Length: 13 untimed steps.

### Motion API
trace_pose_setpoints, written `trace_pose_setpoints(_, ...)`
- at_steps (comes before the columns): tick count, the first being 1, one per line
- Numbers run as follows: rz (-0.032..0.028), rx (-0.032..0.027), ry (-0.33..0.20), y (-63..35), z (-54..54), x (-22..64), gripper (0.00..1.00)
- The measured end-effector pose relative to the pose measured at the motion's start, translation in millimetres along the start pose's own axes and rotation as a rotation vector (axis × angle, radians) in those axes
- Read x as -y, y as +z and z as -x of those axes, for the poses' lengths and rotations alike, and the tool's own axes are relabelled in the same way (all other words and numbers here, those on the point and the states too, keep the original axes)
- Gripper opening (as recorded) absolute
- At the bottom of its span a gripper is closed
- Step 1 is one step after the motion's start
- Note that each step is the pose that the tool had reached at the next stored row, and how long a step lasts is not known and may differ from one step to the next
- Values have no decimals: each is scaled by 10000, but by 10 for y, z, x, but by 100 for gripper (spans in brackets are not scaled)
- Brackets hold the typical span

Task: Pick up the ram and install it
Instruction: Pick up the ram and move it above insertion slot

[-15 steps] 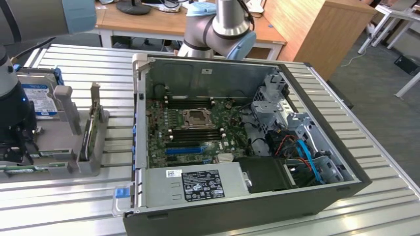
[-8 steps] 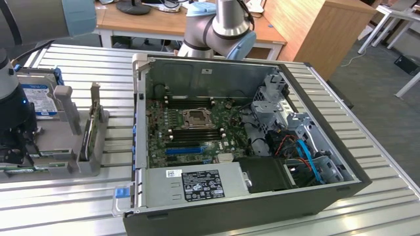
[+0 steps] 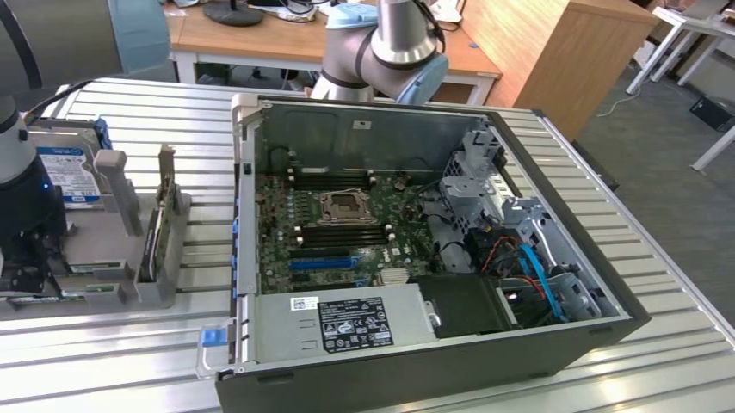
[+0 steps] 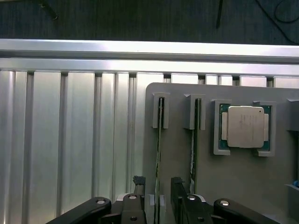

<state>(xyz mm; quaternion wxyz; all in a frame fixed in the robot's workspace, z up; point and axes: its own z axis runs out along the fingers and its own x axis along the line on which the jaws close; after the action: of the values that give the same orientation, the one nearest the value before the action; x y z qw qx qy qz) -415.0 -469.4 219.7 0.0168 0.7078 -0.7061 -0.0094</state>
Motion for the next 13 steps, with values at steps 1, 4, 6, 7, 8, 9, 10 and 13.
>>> trace_pose_setpoints(1, 0, 0, 0, 17, 0, 1, 36)
trace_pose_setpoints(4, 0, 0, 0, 57, 1, 2, 36)
trace_pose_setpoints(6, 1, -1, 0, 66, 0, 2, 36)
trace_pose_setpoints(7, -1, 0, 1, 74, 1, 3, 36)
trace_pose_setpoints(8, 0, 0, 0, 82, 1, 3, 36)
trace_pose_setpoints(9, -1, 1, 0, 93, 1, 4, 36)
trace_pose_setpoints(10, 0, 0, 0, 105, 1, 4, 36)
trace_pose_setpoints(13, 0, 0, 0, 145, 1, 6, 36)
